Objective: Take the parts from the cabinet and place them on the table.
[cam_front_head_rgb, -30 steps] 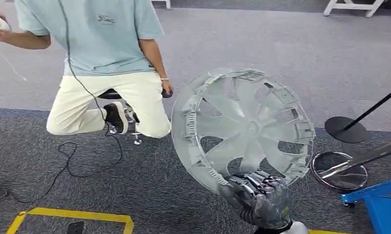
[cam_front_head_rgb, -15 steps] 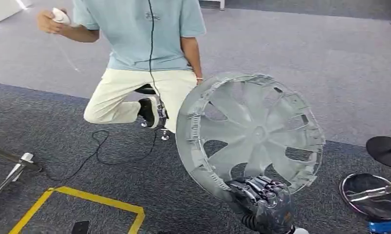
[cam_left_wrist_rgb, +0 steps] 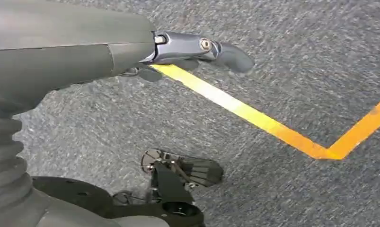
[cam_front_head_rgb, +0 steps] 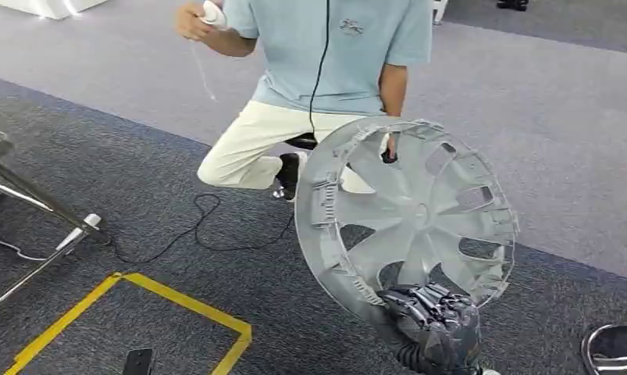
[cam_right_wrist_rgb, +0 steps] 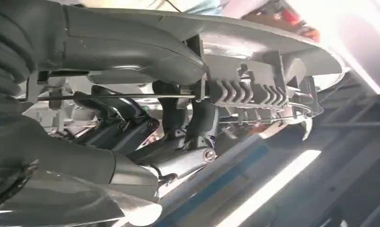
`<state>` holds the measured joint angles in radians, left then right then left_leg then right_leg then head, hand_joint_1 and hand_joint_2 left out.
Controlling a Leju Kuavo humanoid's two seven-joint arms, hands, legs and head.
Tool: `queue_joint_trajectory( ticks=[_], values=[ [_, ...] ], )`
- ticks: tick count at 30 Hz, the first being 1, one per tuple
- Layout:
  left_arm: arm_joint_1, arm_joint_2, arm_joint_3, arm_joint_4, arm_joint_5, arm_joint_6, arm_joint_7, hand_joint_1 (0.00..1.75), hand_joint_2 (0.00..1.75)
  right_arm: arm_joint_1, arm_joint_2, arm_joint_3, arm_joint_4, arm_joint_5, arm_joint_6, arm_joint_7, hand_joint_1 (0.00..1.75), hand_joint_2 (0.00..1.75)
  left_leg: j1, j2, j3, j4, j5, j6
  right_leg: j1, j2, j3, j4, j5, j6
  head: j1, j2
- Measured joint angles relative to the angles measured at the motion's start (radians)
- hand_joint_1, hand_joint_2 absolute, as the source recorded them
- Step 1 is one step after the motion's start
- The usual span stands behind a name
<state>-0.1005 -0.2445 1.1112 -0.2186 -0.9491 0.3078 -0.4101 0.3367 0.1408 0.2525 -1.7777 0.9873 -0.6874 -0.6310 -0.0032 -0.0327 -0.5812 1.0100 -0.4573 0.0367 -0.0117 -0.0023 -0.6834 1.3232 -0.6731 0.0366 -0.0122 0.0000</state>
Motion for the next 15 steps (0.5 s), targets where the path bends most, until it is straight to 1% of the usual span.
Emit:
queue_joint_trajectory(
  ticks=[1, 2, 3, 4, 5, 6, 7, 9, 10, 11, 12, 13, 14, 15],
  values=[
    [0.001, 0.0, 0.0, 0.0, 0.0, 0.0, 0.0, 0.0, 1.75, 0.0, -0.002, 0.0, 0.0, 0.0, 0.0, 0.0, 1.75, 1.75, 0.0, -0.015, 0.002, 0.0, 0.0, 0.0, 0.0, 0.0, 0.002, -0.022, 0.031, -0.001, 0.0, 0.0],
    [0.001, 0.0, 0.0, 0.0, 0.001, 0.001, 0.0, 0.0, 1.75, -0.001, -0.003, 0.0, 0.0, 0.0, 0.0, 0.002, 1.75, 1.75, 0.001, -0.031, 0.004, 0.001, -0.001, -0.002, -0.001, 0.002, 0.024, -0.081, 0.077, -0.002, 0.0, 0.0],
    [0.0, -0.001, 0.0, 0.0, 0.001, 0.001, 0.0, 0.0, 1.75, -0.001, -0.003, 0.0, -0.001, 0.0, 0.0, 0.003, 1.75, 1.75, 0.002, -0.046, 0.006, 0.003, -0.003, -0.004, -0.003, 0.01, 0.061, -0.168, 0.13, -0.003, 0.0, 0.0],
    [0.0, -0.001, 0.0, 0.0, 0.002, -0.001, -0.002, 0.0, 1.75, -0.002, -0.004, 0.001, -0.001, -0.001, 0.0, 0.004, 1.75, 1.75, 0.004, -0.06, 0.007, 0.007, -0.006, -0.009, -0.007, 0.044, 0.101, -0.26, 0.177, -0.003, 0.0, 0.0],
    [-0.001, -0.001, 0.0, 0.0, 0.007, -0.01, -0.004, 0.0, 1.75, -0.003, -0.006, 0.001, 0.0, -0.002, 0.0, 0.008, 1.75, 1.75, -0.001, -0.071, 0.002, 0.012, -0.009, -0.016, -0.012, 0.104, 0.116, -0.29, 0.16, -0.003, 0.0, 0.0],
    [-0.003, 0.0, 0.0, 0.0, 0.008, -0.018, -0.007, 0.0, 1.75, -0.003, -0.006, 0.003, -0.002, -0.003, 0.0, 0.011, 1.75, 1.75, 0.001, -0.082, -0.007, 0.019, -0.009, -0.02, -0.014, 0.099, 0.13, -0.307, 0.157, -0.007, -0.002, 0.0],
    [-0.002, 0.0, 0.0, 0.0, 0.013, -0.025, -0.008, 0.0, 1.75, -0.004, -0.007, 0.005, -0.001, -0.003, 0.0, 0.013, 1.75, 1.75, 0.005, -0.092, -0.013, 0.016, -0.003, -0.027, -0.01, 0.091, 0.127, -0.303, 0.158, -0.009, -0.001, 0.0],
    [0.003, 0.001, 0.002, 0.0, 0.027, -0.034, -0.008, 0.0, 1.75, -0.011, -0.008, 0.019, 0.0, -0.003, 0.0, 0.019, 1.75, 1.75, 0.01, -0.112, -0.017, 0.012, 0.001, -0.037, -0.005, 0.073, 0.128, -0.302, 0.159, -0.02, -0.001, 0.0],
    [0.004, 0.004, 0.003, 0.0, 0.031, -0.036, -0.008, 0.0, 1.75, -0.015, -0.008, 0.025, 0.0, -0.002, 0.0, 0.022, 1.75, 1.75, 0.01, -0.105, -0.018, 0.019, -0.007, -0.041, -0.013, 0.056, 0.134, -0.312, 0.162, -0.028, -0.002, 0.0],
    [0.005, 0.004, 0.004, 0.0, 0.038, -0.038, -0.009, 0.0, 1.75, -0.017, -0.008, 0.032, 0.0, 0.0, 0.0, 0.028, 1.75, 1.75, 0.002, -0.04, -0.028, 0.049, -0.026, -0.046, -0.01, 0.041, 0.138, -0.313, 0.162, -0.031, -0.006, 0.0],
    [0.003, 0.005, 0.005, 0.0, 0.04, -0.041, -0.009, 0.0, 1.75, -0.017, -0.008, 0.035, 0.0, 0.0, 0.0, 0.032, 1.75, 1.75, 0.003, -0.013, -0.053, 0.101, -0.057, -0.05, -0.009, 0.026, 0.141, -0.314, 0.159, -0.035, -0.01, 0.0],
    [0.002, 0.006, 0.006, 0.0, 0.041, -0.045, -0.01, 0.0, 1.75, -0.018, -0.008, 0.038, 0.004, 0.0, 0.0, 0.032, 1.75, 1.75, 0.005, 0.004, -0.091, 0.18, -0.094, -0.053, -0.005, 0.007, 0.143, -0.314, 0.156, -0.04, -0.009, 0.0],
    [0.001, 0.007, 0.007, 0.0, 0.041, -0.046, -0.01, 0.0, 1.75, -0.02, -0.008, 0.041, 0.006, 0.0, 0.0, 0.033, 1.75, 1.75, 0.006, 0.014, -0.127, 0.254, -0.122, -0.054, -0.004, -0.009, 0.144, -0.314, 0.154, -0.043, -0.009, 0.0],
    [0.002, 0.007, 0.008, 0.0, 0.042, -0.046, -0.01, 0.0, 1.75, -0.023, -0.008, 0.044, 0.009, 0.001, 0.0, 0.034, 1.75, 1.75, 0.006, 0.02, -0.151, 0.302, -0.132, -0.055, -0.002, -0.024, 0.145, -0.313, 0.152, -0.044, -0.009, 0.0]
  ],
)
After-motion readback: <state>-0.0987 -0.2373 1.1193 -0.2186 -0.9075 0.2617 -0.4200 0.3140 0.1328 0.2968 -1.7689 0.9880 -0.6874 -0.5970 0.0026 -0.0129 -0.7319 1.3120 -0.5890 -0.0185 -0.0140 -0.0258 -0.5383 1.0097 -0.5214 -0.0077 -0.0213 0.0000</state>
